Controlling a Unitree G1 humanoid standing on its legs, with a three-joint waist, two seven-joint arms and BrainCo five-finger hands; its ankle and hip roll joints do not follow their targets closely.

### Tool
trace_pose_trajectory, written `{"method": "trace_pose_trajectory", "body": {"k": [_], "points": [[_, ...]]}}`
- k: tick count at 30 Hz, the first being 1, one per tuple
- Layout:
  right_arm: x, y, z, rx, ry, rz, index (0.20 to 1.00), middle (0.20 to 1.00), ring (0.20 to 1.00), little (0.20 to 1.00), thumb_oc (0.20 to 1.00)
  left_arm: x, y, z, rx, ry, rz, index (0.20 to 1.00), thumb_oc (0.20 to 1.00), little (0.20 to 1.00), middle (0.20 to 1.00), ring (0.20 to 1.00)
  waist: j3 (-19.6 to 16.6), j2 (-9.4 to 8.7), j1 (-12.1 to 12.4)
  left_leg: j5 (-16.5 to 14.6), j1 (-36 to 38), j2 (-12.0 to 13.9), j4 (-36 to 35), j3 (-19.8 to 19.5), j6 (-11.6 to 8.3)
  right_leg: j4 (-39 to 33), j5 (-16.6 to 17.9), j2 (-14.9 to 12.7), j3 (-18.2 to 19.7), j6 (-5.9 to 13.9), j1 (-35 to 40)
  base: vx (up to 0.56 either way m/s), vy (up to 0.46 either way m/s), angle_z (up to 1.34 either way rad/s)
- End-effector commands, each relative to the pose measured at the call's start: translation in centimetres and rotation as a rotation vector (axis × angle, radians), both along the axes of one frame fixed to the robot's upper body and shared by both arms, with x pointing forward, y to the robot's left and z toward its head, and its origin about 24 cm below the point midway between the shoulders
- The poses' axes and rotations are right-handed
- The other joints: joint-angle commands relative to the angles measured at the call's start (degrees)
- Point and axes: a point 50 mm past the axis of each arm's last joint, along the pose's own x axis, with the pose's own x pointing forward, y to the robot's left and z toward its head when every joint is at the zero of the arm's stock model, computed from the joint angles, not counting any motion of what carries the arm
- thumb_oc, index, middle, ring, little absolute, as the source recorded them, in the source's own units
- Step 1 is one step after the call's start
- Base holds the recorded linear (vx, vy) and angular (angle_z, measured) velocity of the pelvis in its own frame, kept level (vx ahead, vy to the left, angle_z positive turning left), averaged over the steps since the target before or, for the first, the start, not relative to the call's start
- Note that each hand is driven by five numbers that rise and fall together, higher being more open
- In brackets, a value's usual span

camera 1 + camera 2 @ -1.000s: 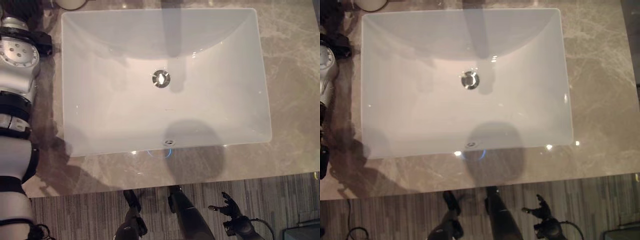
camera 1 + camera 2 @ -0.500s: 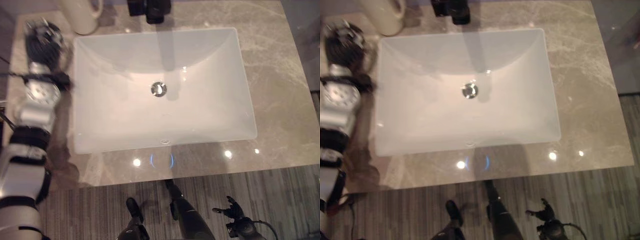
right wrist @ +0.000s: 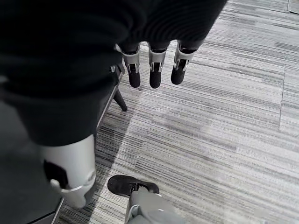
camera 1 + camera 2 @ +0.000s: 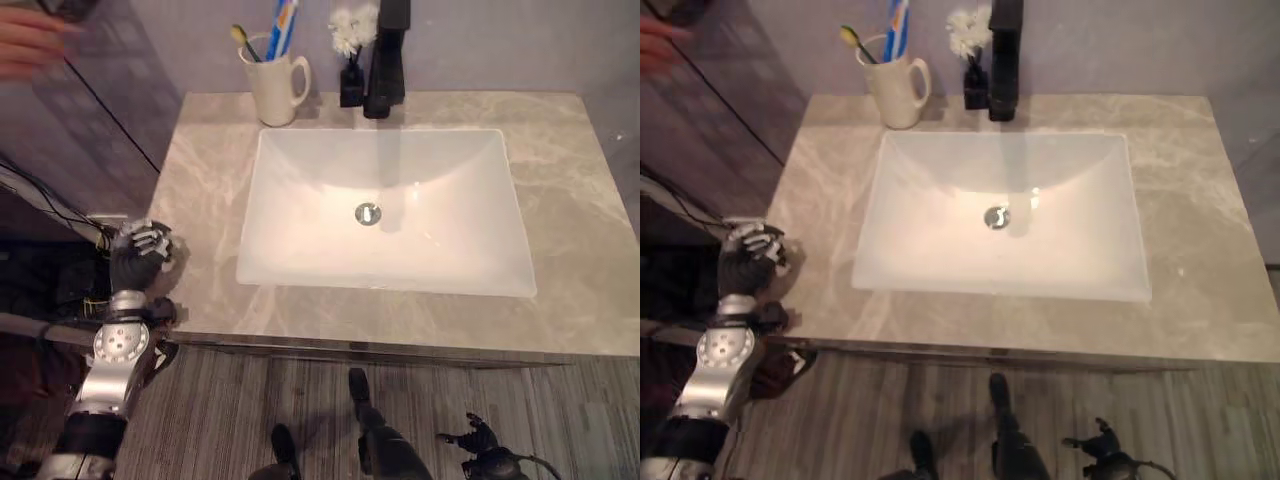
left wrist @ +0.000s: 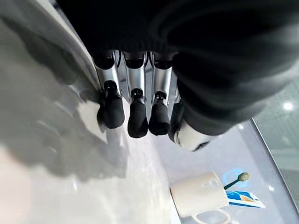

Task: Put brush and paste in cup on sink, flatten towel.

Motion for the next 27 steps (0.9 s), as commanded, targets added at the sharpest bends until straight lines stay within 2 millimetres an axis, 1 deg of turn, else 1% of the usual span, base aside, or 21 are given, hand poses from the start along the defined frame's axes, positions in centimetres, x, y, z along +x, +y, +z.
{"method": "trace_pose_trajectory", "body": {"k": [1,2,5,6,8,15,16,17,18,19,20,21,22,23,24,27], "points": [[-1.2,0.0,-0.5,-0.010,0.061,-0.003,1.000,1.000,1.000,1.000,1.000,-0.2,0.3,1.1,0.026,-0.044,-0.029,0.200,0.200,0.200,0.200,0.200,-1.8,-1.77,0.0,-0.4,0.6,-3.2,0.6,-4.4,0.70,0.0,-2.8,-2.9,-5.5,4.99,4.0,-0.04,0.064,0.16],[-1.5,0.1,-0.6,-0.012,0.077,0.000,1.000,1.000,1.000,1.000,1.000,-1.2,0.4,-0.2,0.029,0.006,-0.032,0.200,0.200,0.200,0.200,0.200,-2.2,-2.15,0.5,-0.8,1.9,-3.5,0.6,-4.8,1.07,0.0,-2.8,-3.3,-6.2,5.24,5.5,-0.02,0.042,0.24],[-2.0,0.3,-0.8,-0.002,0.096,0.000,1.000,1.000,1.000,1.000,1.000,-2.7,0.5,-1.6,0.016,0.059,-0.023,0.200,0.200,0.200,0.200,0.200,-2.4,-2.50,1.1,-1.5,3.7,-4.3,0.7,-5.5,1.72,0.0,-2.9,-3.9,-6.7,5.53,7.7,0.00,0.055,0.21],[-2.0,0.3,-0.8,-0.002,0.096,0.000,1.000,1.000,1.000,1.000,1.000,-2.7,0.5,-1.6,0.016,0.059,-0.023,0.200,0.200,0.200,0.200,0.200,-2.3,-2.49,1.0,-1.5,3.7,-4.3,0.7,-5.6,1.72,0.0,-2.9,-3.9,-6.7,5.54,7.7,-0.02,0.072,0.21],[-1.9,0.4,-0.8,0.002,0.088,-0.007,1.000,1.000,1.000,1.000,1.000,-3.8,0.5,-2.8,-0.020,0.091,-0.009,0.200,0.200,0.200,0.200,0.200,-2.3,-3.10,1.7,-2.4,5.0,-5.2,1.5,-6.5,2.50,0.0,-2.8,-4.6,-7.2,5.84,9.4,-0.03,0.075,0.12],[-1.5,1.7,-1.0,0.045,0.051,-0.017,1.000,1.000,1.000,1.000,1.000,-5.2,-0.3,-3.7,-0.114,0.089,-0.024,0.200,0.200,0.200,0.200,0.200,-1.8,-4.61,3.0,-4.2,5.6,-7.3,4.1,-8.2,4.09,0.0,-1.4,-6.4,-8.0,6.88,11.2,-0.06,0.055,0.13],[-1.4,2.0,-1.0,0.056,0.039,-0.024,1.000,1.000,1.000,1.000,1.000,-5.5,-0.1,-4.0,-0.126,0.092,-0.005,0.354,0.354,0.354,0.354,0.354,-1.3,-5.07,3.4,-4.7,5.6,-7.9,4.6,-8.8,4.66,0.3,-0.8,-7.0,-8.1,7.24,11.1,-0.12,0.076,0.11],[-1.5,2.2,-1.1,0.063,0.040,-0.028,1.000,1.000,1.000,1.000,1.000,-5.8,0.0,-4.1,-0.119,0.095,0.017,0.448,0.448,0.448,0.448,0.448,-1.1,-5.24,3.6,-4.9,5.6,-8.3,4.9,-9.1,4.93,0.4,-0.6,-7.3,-8.3,7.37,11.1,-0.11,0.064,0.16],[-1.8,2.6,-1.3,0.072,0.038,-0.039,1.000,1.000,1.000,1.000,1.000,-5.9,0.5,-4.3,-0.086,0.092,0.081,0.733,0.733,0.733,0.733,0.733,-0.8,-5.58,3.8,-5.2,5.5,-8.8,5.7,-9.4,5.17,0.6,-0.3,-7.8,-8.5,7.59,11.1,-0.05,0.038,0.17],[-1.8,2.6,-1.3,0.072,0.038,-0.039,1.000,1.000,1.000,1.000,1.000,-5.9,0.5,-4.3,-0.086,0.092,0.081,0.853,0.853,0.853,0.853,0.853,-0.8,-5.58,3.8,-5.2,5.4,-8.8,5.7,-9.4,5.18,0.6,-0.3,-7.8,-8.5,7.59,11.1,-0.05,0.042,0.19],[-2.1,2.9,-1.4,0.078,0.035,-0.060,1.000,1.000,1.000,1.000,1.000,-6.3,0.9,-5.1,-0.054,0.115,0.146,1.000,1.000,1.000,1.000,1.000,-0.6,-5.91,4.1,-5.5,5.4,-9.2,6.1,-9.7,5.47,0.8,-0.1,-8.2,-8.6,7.82,11.1,-0.08,0.048,0.14],[-2.4,3.3,-1.6,0.088,0.025,-0.096,1.000,1.000,1.000,1.000,1.000,-6.7,1.0,-6.4,0.010,0.179,0.195,1.000,1.000,1.000,1.000,1.000,0.1,-6.47,4.2,-6.0,5.5,-9.8,6.5,-10.1,6.00,1.0,0.7,-9.0,-8.9,8.23,11.2,-0.08,0.049,0.08],[-2.4,3.3,-1.6,0.088,0.025,-0.097,1.000,1.000,1.000,1.000,1.000,-6.7,1.0,-6.4,0.010,0.178,0.195,1.000,1.000,1.000,1.000,1.000,0.1,-6.48,4.2,-6.0,5.5,-9.8,6.5,-10.2,6.01,1.0,0.7,-9.0,-9.0,8.24,11.2,-0.12,0.083,0.11],[-2.9,3.4,-1.7,0.087,0.025,-0.122,1.000,1.000,1.000,1.000,1.000,-7.6,0.8,-8.1,0.033,0.260,0.205,1.000,1.000,1.000,1.000,1.000,0.8,-6.98,4.0,-6.0,5.5,-10.4,6.5,-10.2,6.52,1.4,2.0,-9.7,-8.8,8.79,10.7,-0.09,0.074,0.19],[-2.9,3.4,-1.7,0.085,0.024,-0.126,1.000,1.000,1.000,1.000,1.000,-7.5,0.8,-8.3,0.044,0.269,0.199,1.000,1.000,1.000,1.000,1.000,1.1,-7.13,3.9,-5.9,5.4,-10.6,6.5,-10.3,6.65,1.6,2.4,-9.8,-8.8,8.94,10.5,-0.12,0.097,0.18],[-3.3,3.5,-1.8,0.093,0.027,-0.143,1.000,1.000,1.000,1.000,1.000,-8.1,0.2,-9.5,0.086,0.347,0.152,1.000,1.000,1.000,1.000,1.000,2.1,-7.48,3.4,-5.6,5.2,-11.0,6.0,-9.5,7.24,2.3,4.5,-10.5,-9.2,9.69,8.8,-0.06,0.067,0.05]]}}
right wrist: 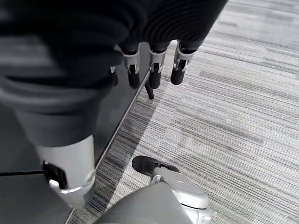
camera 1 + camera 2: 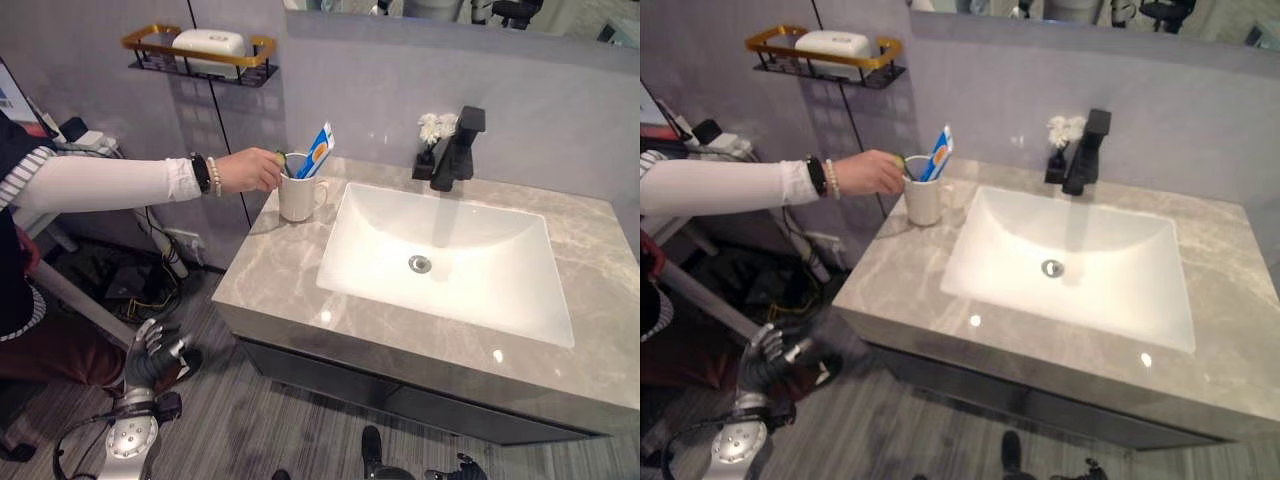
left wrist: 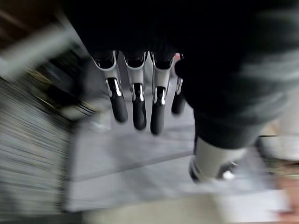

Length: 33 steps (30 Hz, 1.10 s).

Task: Put brush and paste in cup on sink, flatten towel.

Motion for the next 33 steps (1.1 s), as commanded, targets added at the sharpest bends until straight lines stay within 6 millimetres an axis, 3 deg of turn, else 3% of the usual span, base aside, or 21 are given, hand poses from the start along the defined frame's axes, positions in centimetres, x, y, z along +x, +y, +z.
{"method": "trace_pose_trajectory", "body": {"k": [1,4,6,13,21,26,33], "points": [[1.3,0.5,0.2,0.001,-0.058,-0.036,1.000,1.000,1.000,1.000,1.000,0.9,-0.2,2.0,0.105,-0.070,-0.088,1.000,1.000,1.000,1.000,1.000,2.1,-1.77,-0.1,-4.9,-2.2,-5.0,5.6,-1.3,2.98,2.5,6.0,-2.8,-4.1,5.13,-2.9,-0.05,0.060,0.01],[1.6,0.5,0.2,0.001,-0.062,-0.032,1.000,1.000,1.000,1.000,1.000,0.7,-0.5,1.5,0.108,-0.035,-0.116,1.000,1.000,1.000,1.000,1.000,3.0,-1.52,0.0,-4.5,-2.0,-4.3,5.2,-0.3,3.13,5.2,4.8,-2.3,-5.2,4.98,-3.9,-0.05,0.031,-0.31],[1.5,0.5,0.2,-0.005,-0.055,-0.026,1.000,1.000,1.000,1.000,1.000,0.5,-0.9,1.1,0.086,-0.015,-0.137,1.000,1.000,1.000,1.000,1.000,3.0,-0.56,-0.5,-4.0,-1.6,-3.2,4.7,0.2,3.03,8.7,1.0,-0.3,-4.4,3.57,-3.9,-0.06,0.023,-0.30],[0.4,0.0,0.0,-0.036,0.005,-0.009,1.000,1.000,1.000,1.000,1.000,-0.1,-1.3,0.4,0.028,0.006,-0.123,1.000,1.000,1.000,1.000,1.000,0.9,-0.76,0.1,-4.7,-0.7,-3.0,4.5,1.2,2.67,6.0,0.5,0.3,-5.0,3.11,-1.7,0.04,-0.042,-0.20],[1.1,-0.3,0.3,-0.049,-0.037,-0.010,1.000,1.000,1.000,1.000,1.000,-0.2,-1.9,-0.5,-0.002,0.037,-0.123,1.000,1.000,1.000,1.000,1.000,-0.4,0.05,0.4,-5.3,1.2,-2.1,4.6,0.3,2.16,6.6,-2.3,1.3,-6.2,2.04,0.5,0.07,-0.050,0.03],[1.1,-0.3,0.3,-0.049,-0.037,-0.010,1.000,1.000,1.000,1.000,1.000,-0.2,-1.9,-0.5,-0.002,0.037,-0.123,1.000,1.000,1.000,1.000,1.000,-0.4,0.07,0.4,-5.3,1.2,-2.1,4.6,0.2,2.14,6.6,-2.4,1.3,-6.3,2.03,0.5,0.01,-0.013,0.07],[1.1,-0.9,0.6,-0.074,-0.052,-0.005,1.000,1.000,1.000,1.000,1.000,-0.5,-2.3,-0.8,-0.027,0.036,-0.107,1.000,1.000,1.000,1.000,1.000,-1.7,1.28,1.5,-3.6,2.0,-0.9,2.4,-1.4,0.73,5.5,-4.4,1.8,-8.6,1.11,3.2,0.05,-0.060,0.20]]}}
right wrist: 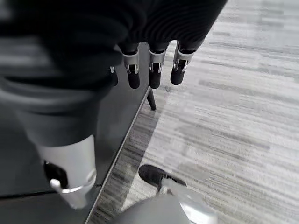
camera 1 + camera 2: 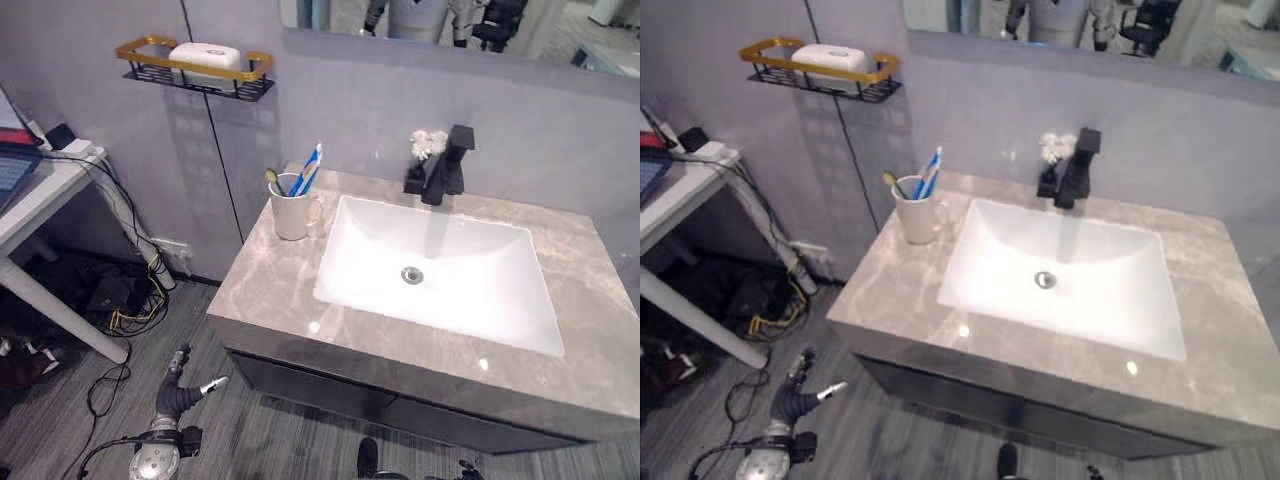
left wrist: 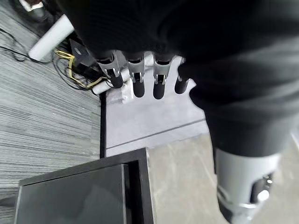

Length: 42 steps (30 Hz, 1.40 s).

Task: Put brush and paste in cup on sink, flatten towel.

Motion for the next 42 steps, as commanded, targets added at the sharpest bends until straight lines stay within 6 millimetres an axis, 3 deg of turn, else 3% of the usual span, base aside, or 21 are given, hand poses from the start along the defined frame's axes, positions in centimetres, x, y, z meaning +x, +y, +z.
{"method": "trace_pose_trajectory", "body": {"k": [1,3,7,11,13,19,20,21,22,24,28,36,42], "points": [[1.7,-0.8,0.5,-0.049,-0.048,0.024,1.000,1.000,1.000,1.000,1.000,1.5,0.2,2.1,-0.002,-0.126,-0.002,1.000,1.000,1.000,1.000,1.000,0.8,-0.04,0.8,-1.5,-2.2,-3.3,2.1,-3.0,1.04,5.2,-4.0,0.8,-0.8,2.07,-0.1,0.04,-0.035,0.11],[1.7,-0.8,0.5,-0.049,-0.048,0.024,1.000,1.000,1.000,1.000,1.000,1.5,0.2,2.1,-0.002,-0.126,-0.002,1.000,1.000,1.000,1.000,1.000,0.8,-0.04,0.8,-1.5,-2.1,-3.3,2.1,-3.0,1.04,5.2,-3.9,0.8,-0.8,2.07,-0.1,0.01,-0.024,0.07],[2.0,-0.8,0.6,-0.054,-0.054,0.020,1.000,1.000,1.000,1.000,1.000,2.5,0.5,4.3,0.045,-0.233,-0.019,1.000,1.000,1.000,1.000,1.000,0.5,0.07,1.7,-0.8,-2.3,-2.9,1.6,-3.4,0.51,4.2,-4.2,1.1,-1.4,1.81,0.8,0.02,-0.049,0.09],[0.8,-1.1,0.3,-0.023,-0.031,-0.116,1.000,1.000,1.000,1.000,1.000,3.7,0.6,10.6,0.011,-0.521,-0.055,1.000,1.000,1.000,1.000,1.000,-0.3,1.49,1.5,-0.3,-2.1,-2.5,1.1,-2.9,-0.13,2.7,-4.4,1.6,-0.8,1.51,1.6,0.02,-0.029,0.04],[0.8,-1.1,0.3,-0.022,-0.031,-0.115,1.000,1.000,1.000,1.000,1.000,3.7,0.6,10.6,0.011,-0.521,-0.055,1.000,1.000,1.000,1.000,1.000,-0.3,1.49,1.5,-0.3,-2.1,-2.5,1.0,-2.9,-0.13,2.7,-4.4,1.7,-0.8,1.50,1.6,0.00,0.000,0.00],[-0.9,-1.9,0.0,-0.038,0.076,-0.078,1.000,1.000,1.000,1.000,1.000,4.5,1.2,15.5,0.048,-0.719,-0.093,1.000,1.000,1.000,1.000,1.000,-0.5,3.42,0.4,0.0,-2.0,-2.1,0.4,-1.9,-0.69,2.4,-4.5,2.1,0.1,1.09,1.5,0.02,0.000,-0.09],[-1.3,-2.0,0.0,-0.041,0.098,-0.072,1.000,1.000,1.000,1.000,1.000,4.7,1.3,16.5,0.070,-0.758,-0.104,0.740,0.740,0.740,0.740,0.740,-0.6,3.64,0.2,0.1,-2.1,-2.0,0.4,-1.8,-0.82,2.5,-4.7,2.2,0.1,1.00,1.4,0.03,-0.014,-0.17],[-1.4,-2.1,0.0,-0.042,0.102,-0.070,1.000,1.000,1.000,1.000,1.000,4.7,1.3,16.7,0.057,-0.771,-0.104,0.620,0.620,0.620,0.620,0.620,-0.6,3.68,0.1,0.1,-2.1,-2.0,0.3,-1.8,-0.86,2.5,-4.7,2.2,0.2,0.97,1.4,0.03,-0.015,-0.12],[-1.6,-2.3,0.0,-0.047,0.111,-0.066,1.000,1.000,1.000,1.000,1.000,4.9,1.1,17.4,0.038,-0.811,-0.107,0.231,0.231,0.231,0.231,0.231,-0.7,3.83,-0.1,0.1,-2.2,-1.9,0.3,-1.8,-0.95,2.5,-4.8,2.3,0.2,0.89,1.4,0.00,0.000,0.00],[-1.9,-2.5,0.0,-0.052,0.128,-0.062,1.000,1.000,1.000,1.000,1.000,5.2,0.9,18.0,-0.002,-0.843,-0.122,0.200,0.200,0.200,0.200,0.200,-0.5,4.18,-0.6,0.2,-2.3,-1.8,0.3,-1.7,-1.08,2.5,-4.9,2.3,0.3,0.80,1.2,0.00,0.000,0.00],[-1.5,-2.8,0.1,-0.057,0.124,-0.048,1.000,1.000,1.000,1.000,1.000,5.9,0.2,17.7,-0.073,-0.837,-0.143,0.200,0.200,0.200,0.200,0.200,-0.1,4.84,-1.3,0.4,-2.7,-1.8,0.3,-1.5,-1.17,2.5,-4.9,2.5,0.6,0.64,0.7,0.01,-0.005,0.00],[0.9,-3.7,0.9,-0.075,0.058,-0.002,1.000,1.000,1.000,1.000,1.000,7.2,-0.7,14.2,-0.217,-0.646,-0.210,0.200,0.200,0.200,0.200,0.200,1.6,6.82,-3.8,1.2,-4.6,-1.5,0.3,-0.2,-1.60,2.9,-4.8,3.0,2.1,0.18,-1.6,-0.01,0.005,-0.10],[1.9,-4.2,1.3,-0.084,0.028,0.010,1.000,1.000,1.000,1.000,1.000,8.0,-0.8,13.2,-0.268,-0.577,-0.231,0.200,0.200,0.200,0.200,0.200,2.3,7.62,-5.3,1.4,-5.5,-1.2,0.3,0.9,-1.85,3.5,-5.0,3.4,3.2,-0.13,-3.2,0.00,-0.001,-0.13]]}}
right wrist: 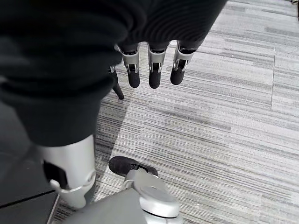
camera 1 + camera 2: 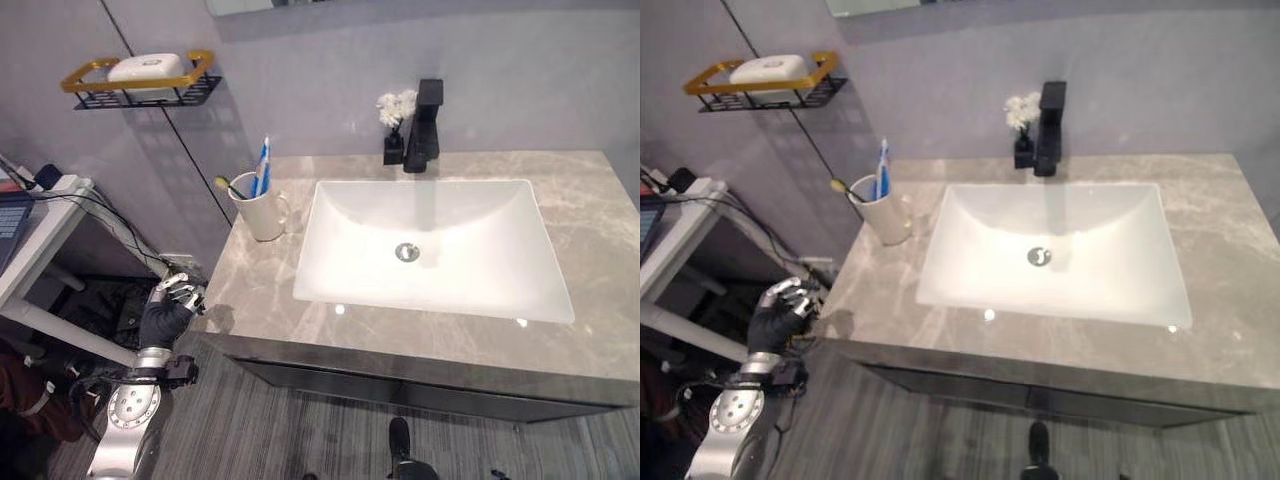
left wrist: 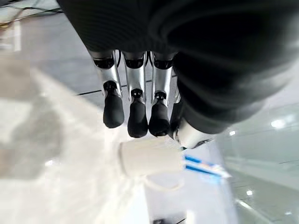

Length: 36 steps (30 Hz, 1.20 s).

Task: Put brush and paste in cup on sink, flatten towel.

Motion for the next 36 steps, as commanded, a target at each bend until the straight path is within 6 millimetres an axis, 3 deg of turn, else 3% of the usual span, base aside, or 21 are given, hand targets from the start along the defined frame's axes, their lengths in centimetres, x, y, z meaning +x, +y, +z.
{"method": "trace_pose_trajectory", "body": {"k": [1,8,17,30,36], "points": [[1.8,-0.2,0.3,-0.011,-0.019,0.033,1.000,1.000,1.000,1.000,1.000,1.3,0.4,2.3,0.003,-0.090,-0.045,0.200,0.200,0.200,0.200,0.200,1.4,-1.58,-1.5,1.1,-2.2,-2.4,0.3,-2.5,-1.14,3.9,-5.7,1.3,0.1,1.24,2.2,-0.02,0.015,-0.04],[0.9,-0.3,0.1,-0.003,0.042,0.049,1.000,1.000,1.000,1.000,1.000,2.0,0.1,3.0,-0.011,-0.055,-0.131,0.200,0.200,0.200,0.200,0.200,1.3,-0.99,-2.6,1.0,-2.1,-2.2,0.3,-1.6,-1.40,3.4,-5.4,1.5,0.8,1.18,2.3,0.03,-0.003,-0.07],[0.3,0.1,-0.2,0.021,0.069,0.053,1.000,1.000,1.000,1.000,1.000,2.6,1.1,4.0,0.083,-0.070,-0.077,0.200,0.200,0.200,0.200,0.200,1.3,-0.85,-3.1,0.7,-1.4,-2.1,0.3,-1.5,-1.57,3.0,-5.7,1.7,0.8,0.99,3.1,0.02,-0.004,-0.02],[1.5,0.3,0.1,0.040,0.007,0.047,1.000,1.000,1.000,1.000,1.000,3.7,1.9,4.6,0.013,-0.099,-0.006,0.200,0.200,0.200,0.200,0.200,3.6,-1.53,-3.7,1.2,-3.0,-1.8,0.3,-0.9,-1.64,3.7,-5.3,2.2,1.7,0.74,0.7,-0.01,-0.001,-0.03],[2.3,0.4,0.3,0.039,-0.024,0.065,1.000,1.000,1.000,1.000,1.000,5.9,2.5,5.9,0.036,-0.121,0.027,0.200,0.200,0.200,0.200,0.200,5.3,-2.71,-4.3,2.2,-6.3,-1.3,0.3,-0.2,-1.86,5.5,-5.0,2.9,2.5,0.49,-4.2,-0.04,-0.015,-0.12]]}}
